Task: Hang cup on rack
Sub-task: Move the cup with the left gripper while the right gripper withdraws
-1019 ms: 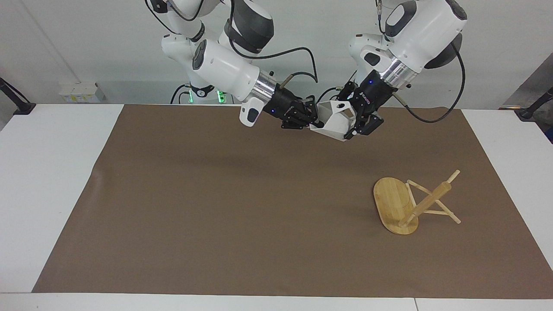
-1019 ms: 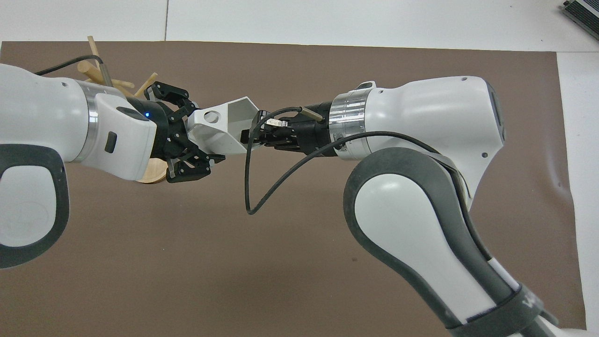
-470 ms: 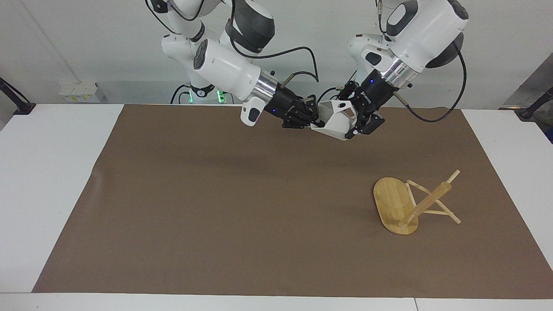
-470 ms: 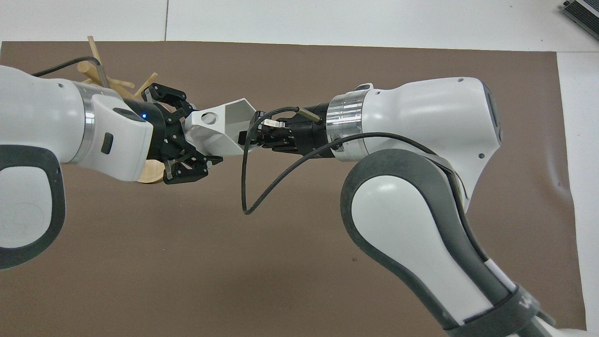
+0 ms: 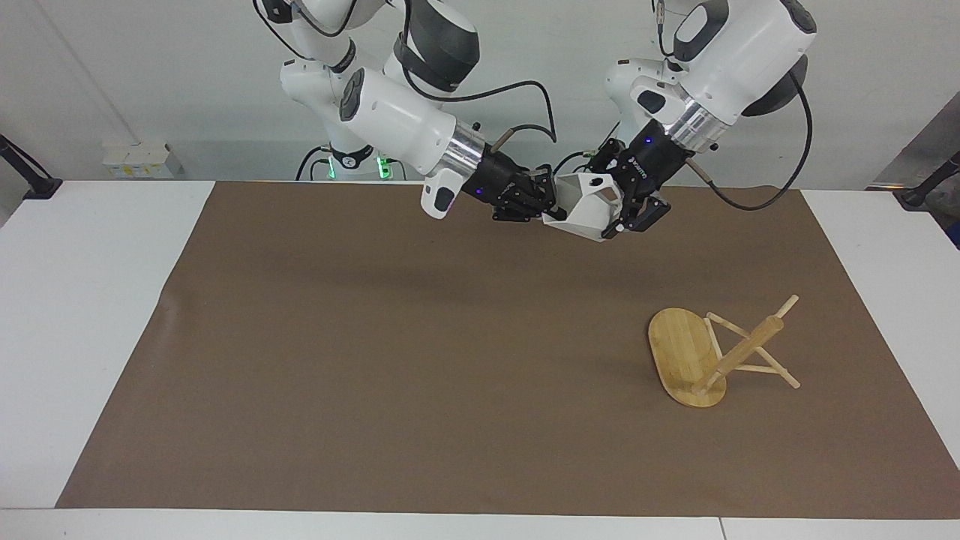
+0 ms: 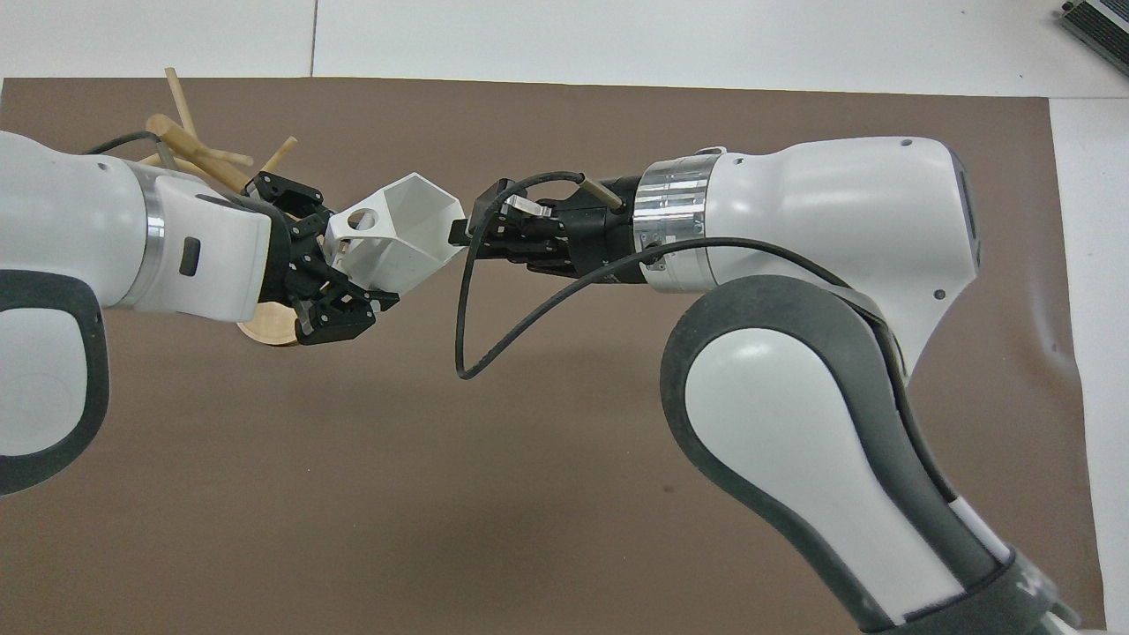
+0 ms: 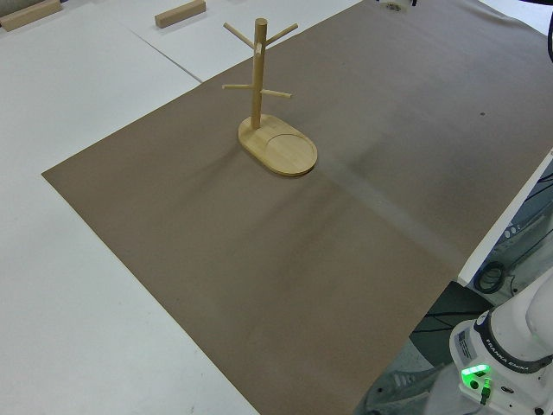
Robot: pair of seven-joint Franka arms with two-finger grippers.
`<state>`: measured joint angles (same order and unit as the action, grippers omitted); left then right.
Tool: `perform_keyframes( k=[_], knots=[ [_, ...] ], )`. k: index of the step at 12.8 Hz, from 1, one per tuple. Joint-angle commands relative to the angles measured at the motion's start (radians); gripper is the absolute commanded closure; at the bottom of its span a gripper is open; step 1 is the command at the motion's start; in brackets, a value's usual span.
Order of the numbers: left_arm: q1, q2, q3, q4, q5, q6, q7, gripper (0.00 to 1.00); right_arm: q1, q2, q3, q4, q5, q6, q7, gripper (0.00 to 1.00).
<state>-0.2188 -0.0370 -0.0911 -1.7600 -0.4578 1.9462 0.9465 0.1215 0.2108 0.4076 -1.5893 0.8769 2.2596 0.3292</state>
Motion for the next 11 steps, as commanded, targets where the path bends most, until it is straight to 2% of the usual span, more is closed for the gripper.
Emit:
perform_keyframes(
  k=[1,2,4,5,6,8,9,11],
  knots=[
    [0.004,-0.021,-0.004,-0.019,0.018,0.002,-0.029,1.00,-0.008,-0.010,0.007,-0.003,0.011,0.005,0.027,0.67],
    [0.004,-0.021,-0.004,-0.019,0.021,0.000,-0.038,1.00,-0.009,-0.011,0.007,-0.003,0.011,0.005,0.027,0.62],
    [0.003,-0.020,-0.004,-0.019,0.071,0.002,-0.122,1.00,-0.023,-0.031,-0.001,-0.014,-0.002,-0.005,0.027,0.37],
    [-0.004,-0.020,-0.006,-0.018,0.102,0.000,-0.185,1.00,-0.051,-0.057,-0.010,-0.033,-0.047,-0.035,0.024,0.24],
    [-0.007,-0.020,-0.006,-0.018,0.138,-0.001,-0.237,1.00,-0.109,-0.086,-0.010,-0.043,-0.129,-0.104,0.012,0.16],
    [-0.008,-0.021,-0.006,-0.019,0.168,-0.009,-0.358,1.00,-0.216,-0.143,-0.010,-0.040,-0.319,-0.259,-0.021,0.11],
    [-0.004,-0.020,-0.006,-0.019,0.201,-0.012,-0.379,1.00,-0.264,-0.161,-0.010,-0.038,-0.388,-0.294,-0.069,0.00],
    [0.007,-0.006,-0.004,-0.019,0.226,-0.024,-0.411,1.00,-0.366,-0.189,-0.010,-0.035,-0.462,-0.378,-0.195,0.00]
  ],
)
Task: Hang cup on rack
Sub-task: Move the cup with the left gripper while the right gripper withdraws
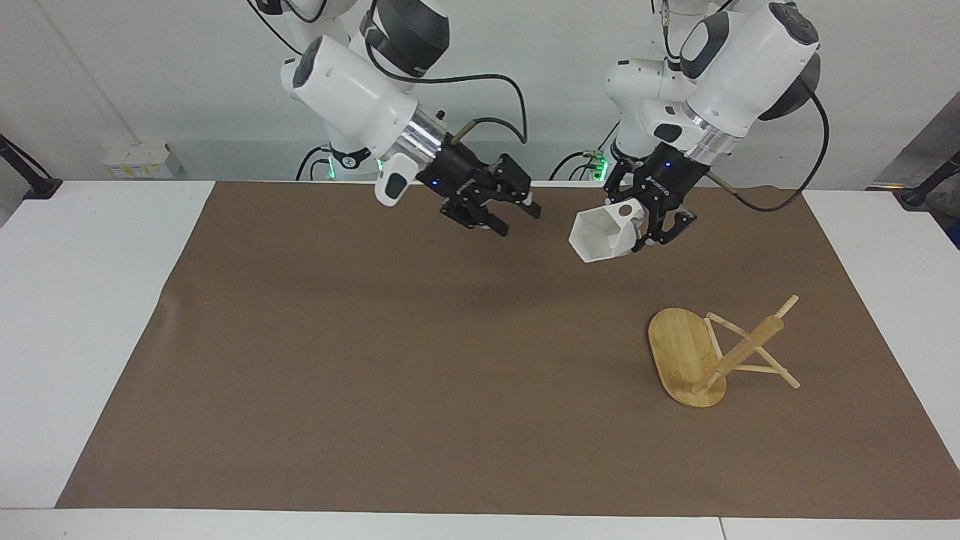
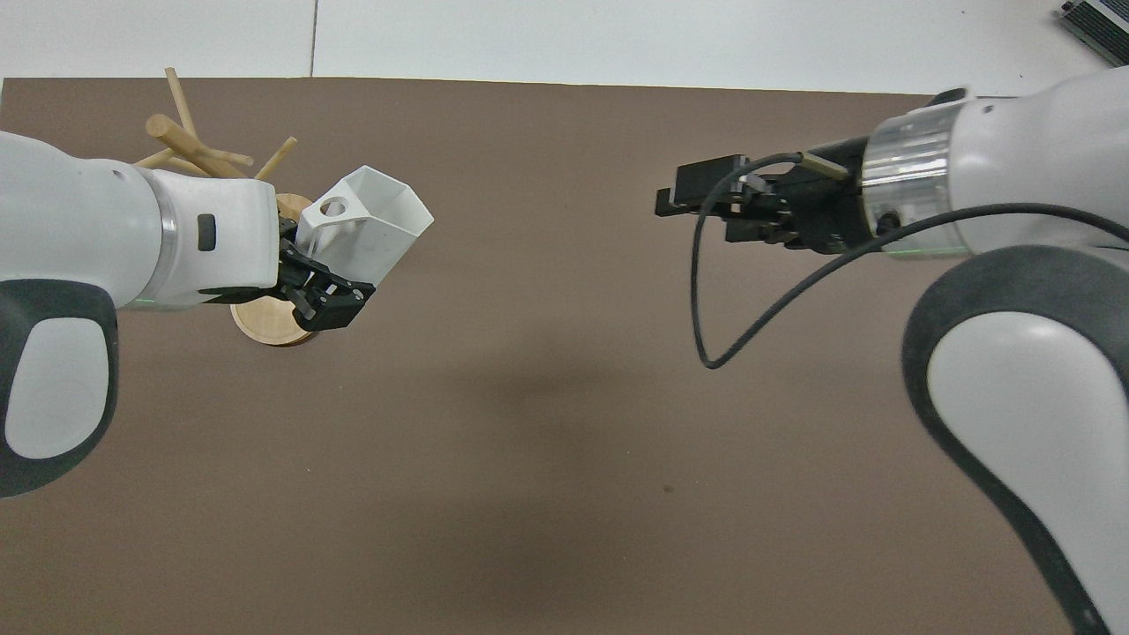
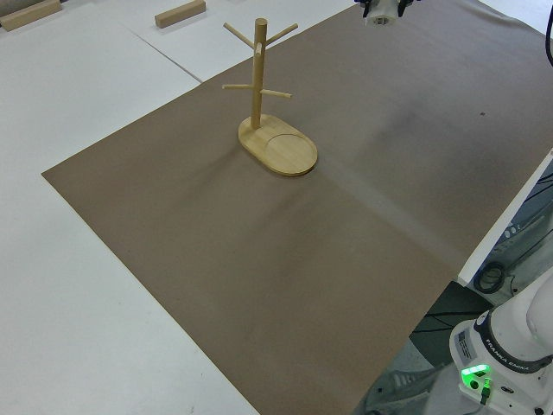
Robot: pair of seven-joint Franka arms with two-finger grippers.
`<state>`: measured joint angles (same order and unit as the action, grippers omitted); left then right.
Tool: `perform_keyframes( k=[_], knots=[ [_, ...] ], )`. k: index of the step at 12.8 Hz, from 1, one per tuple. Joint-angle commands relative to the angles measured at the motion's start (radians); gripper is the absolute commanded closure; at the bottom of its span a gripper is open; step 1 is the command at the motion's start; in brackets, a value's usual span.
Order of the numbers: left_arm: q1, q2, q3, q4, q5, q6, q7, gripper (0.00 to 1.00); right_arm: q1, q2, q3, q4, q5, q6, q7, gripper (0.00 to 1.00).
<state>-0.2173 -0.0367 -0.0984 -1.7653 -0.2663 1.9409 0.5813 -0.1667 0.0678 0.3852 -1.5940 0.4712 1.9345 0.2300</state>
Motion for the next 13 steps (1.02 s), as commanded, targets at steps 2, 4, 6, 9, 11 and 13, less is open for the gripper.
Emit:
perform_keyframes(
  k=[2,4,6,9,11,13],
  knots=[
    [0.007,0.015,0.002,-0.014,0.106,-0.014,-0.139,1.00,-0.167,-0.059,-0.005,-0.024,-0.121,-0.127,-0.199,0.00],
    [0.007,0.067,0.003,-0.003,0.152,-0.005,-0.193,1.00,-0.195,-0.078,-0.044,-0.024,-0.283,-0.152,-0.297,0.00],
    [0.010,0.112,0.005,0.012,0.171,0.009,-0.202,1.00,-0.195,-0.085,-0.057,-0.026,-0.489,-0.151,-0.351,0.00],
    [0.061,0.152,0.005,0.017,0.173,0.030,-0.201,1.00,-0.206,-0.097,-0.060,-0.049,-0.552,-0.141,-0.351,0.00],
    [0.081,0.162,0.003,0.018,0.170,0.046,-0.202,1.00,-0.215,-0.106,-0.060,-0.067,-0.552,-0.146,-0.353,0.00],
    [0.091,0.164,0.005,0.023,0.168,0.044,-0.213,1.00,-0.214,-0.114,-0.058,-0.075,-0.551,-0.164,-0.348,0.00]
  ],
)
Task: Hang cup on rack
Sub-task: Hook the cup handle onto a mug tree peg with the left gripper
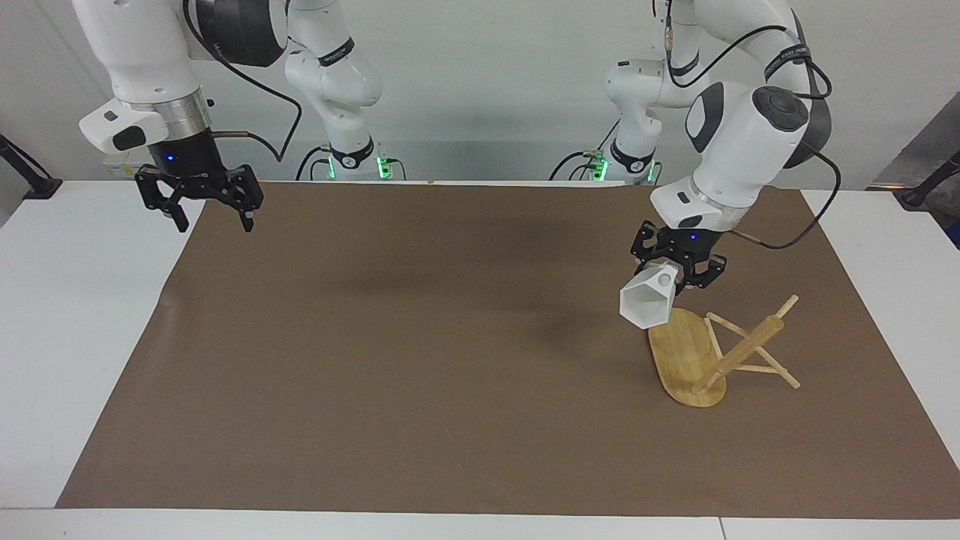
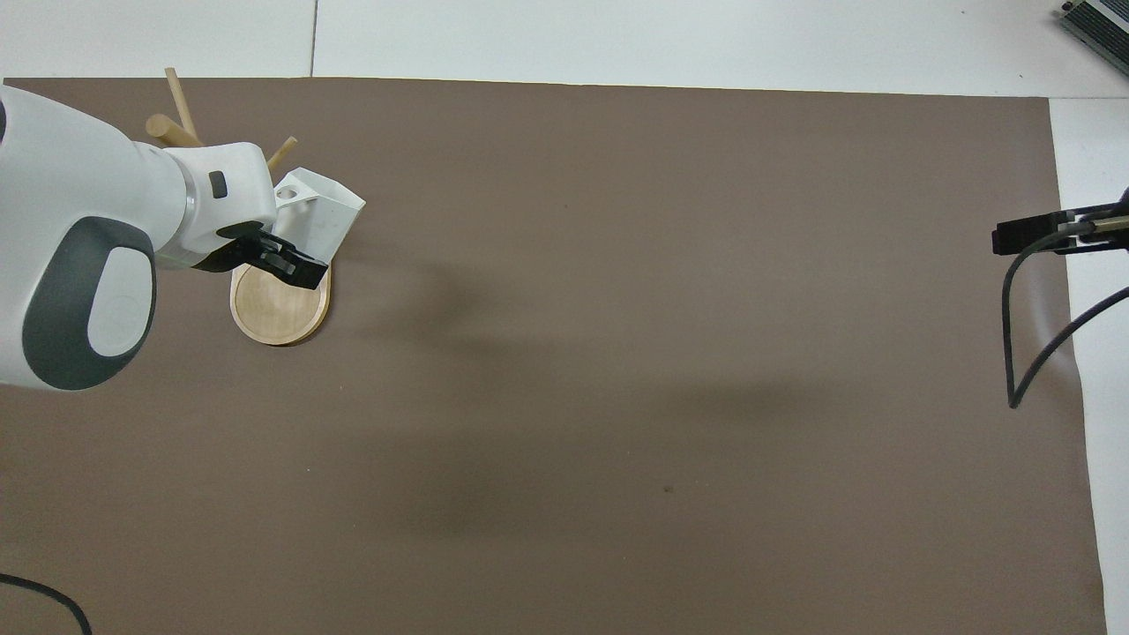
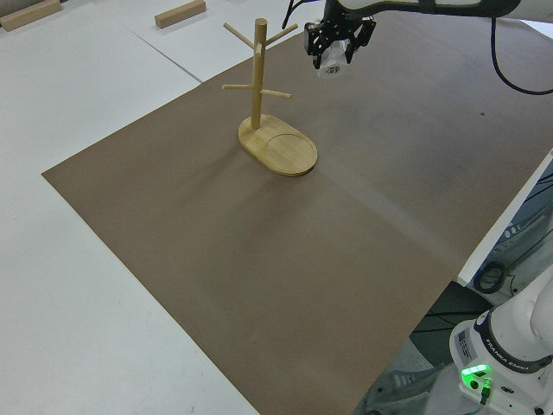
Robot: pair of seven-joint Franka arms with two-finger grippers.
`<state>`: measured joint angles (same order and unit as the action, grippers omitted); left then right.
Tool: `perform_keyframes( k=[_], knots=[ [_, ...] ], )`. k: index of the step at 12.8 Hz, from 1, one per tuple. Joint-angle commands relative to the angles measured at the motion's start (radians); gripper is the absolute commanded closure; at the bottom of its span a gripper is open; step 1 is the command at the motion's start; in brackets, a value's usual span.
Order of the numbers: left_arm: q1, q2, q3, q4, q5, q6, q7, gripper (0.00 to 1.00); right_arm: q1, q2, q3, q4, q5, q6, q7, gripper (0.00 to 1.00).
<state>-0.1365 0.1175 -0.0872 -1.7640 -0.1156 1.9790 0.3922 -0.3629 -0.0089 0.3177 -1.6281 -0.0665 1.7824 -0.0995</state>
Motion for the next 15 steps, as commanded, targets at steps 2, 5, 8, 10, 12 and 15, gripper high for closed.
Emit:
perform_keyframes(
  k=[2,5,8,10,12,15],
  knots=[
    [0.017,0.014,-0.006,0.027,0.014,0.007,-0.091,1.00,-0.018,-0.037,0.011,-0.038,0.000,-0.035,-0.019,0.00],
    [0.018,0.039,-0.008,0.061,0.010,0.012,-0.168,1.00,-0.019,-0.037,0.003,-0.035,0.081,-0.076,0.047,0.00],
    [0.020,0.053,-0.008,0.061,0.001,0.052,-0.190,1.00,-0.019,-0.043,-0.016,-0.038,0.100,-0.095,0.064,0.00],
    [0.031,0.059,-0.008,0.063,-0.037,0.073,-0.190,1.00,-0.019,-0.043,-0.017,-0.038,0.100,-0.092,0.035,0.00],
    [0.048,0.071,-0.008,0.067,-0.088,0.086,-0.191,1.00,-0.028,-0.043,-0.017,-0.039,0.100,-0.092,-0.015,0.00],
    [0.073,0.088,-0.006,0.084,-0.175,0.083,-0.206,1.00,-0.030,-0.045,-0.019,-0.042,0.100,-0.086,-0.013,0.00]
  ],
)
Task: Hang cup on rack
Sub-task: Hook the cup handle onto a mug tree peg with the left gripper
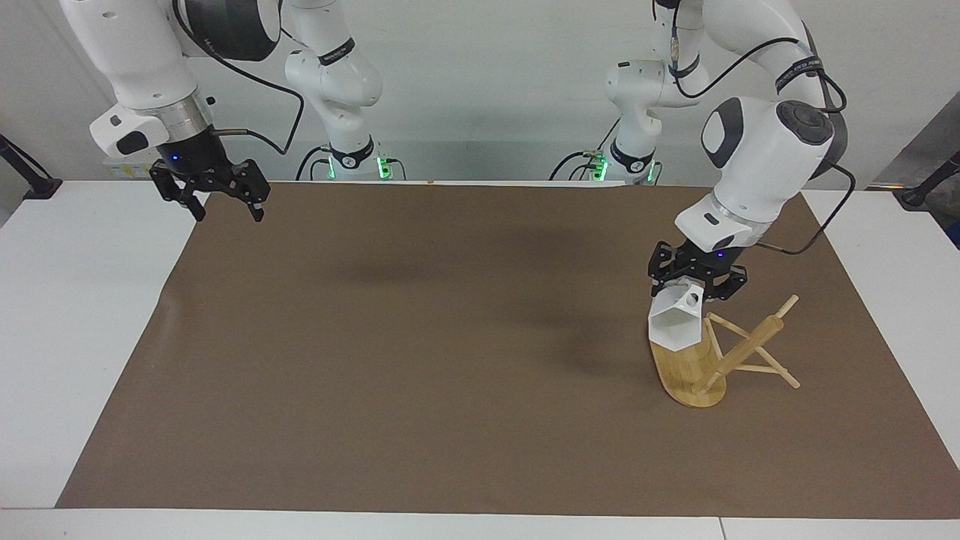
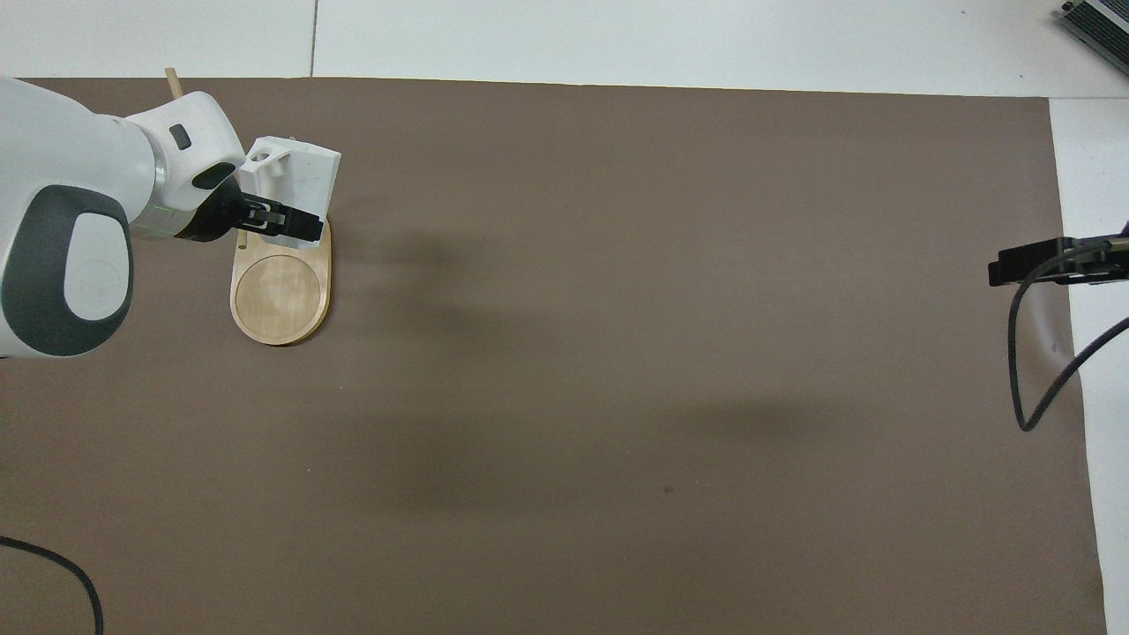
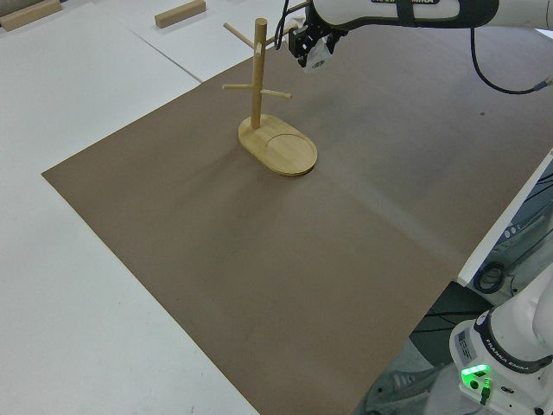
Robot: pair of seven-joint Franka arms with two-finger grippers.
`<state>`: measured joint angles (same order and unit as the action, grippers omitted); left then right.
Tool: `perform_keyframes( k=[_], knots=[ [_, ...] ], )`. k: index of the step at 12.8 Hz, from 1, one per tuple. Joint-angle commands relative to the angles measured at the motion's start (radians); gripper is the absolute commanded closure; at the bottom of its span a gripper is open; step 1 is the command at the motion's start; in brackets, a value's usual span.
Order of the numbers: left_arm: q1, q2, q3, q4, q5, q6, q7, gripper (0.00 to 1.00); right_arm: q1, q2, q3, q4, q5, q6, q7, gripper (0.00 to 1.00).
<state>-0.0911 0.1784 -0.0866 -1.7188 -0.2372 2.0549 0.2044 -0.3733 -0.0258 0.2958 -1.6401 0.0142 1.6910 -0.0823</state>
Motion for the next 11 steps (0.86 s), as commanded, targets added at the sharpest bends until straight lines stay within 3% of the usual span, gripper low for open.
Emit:
perform_keyframes(
  k=[1,8,11],
  knots=[
    [0.030,0.035,-0.007,0.051,-0.056,0.008,-0.049,1.00,-0.019,-0.028,0.003,-0.030,0.020,0.001,-0.030,0.00],
    [0.027,0.033,-0.007,0.045,-0.041,0.030,-0.285,1.00,-0.053,-0.026,0.003,-0.024,0.018,0.006,-0.030,0.00],
    [0.027,0.030,-0.009,0.042,-0.039,0.008,-0.290,1.00,-0.053,-0.028,0.003,-0.024,0.018,0.001,-0.031,0.00]
  ],
)
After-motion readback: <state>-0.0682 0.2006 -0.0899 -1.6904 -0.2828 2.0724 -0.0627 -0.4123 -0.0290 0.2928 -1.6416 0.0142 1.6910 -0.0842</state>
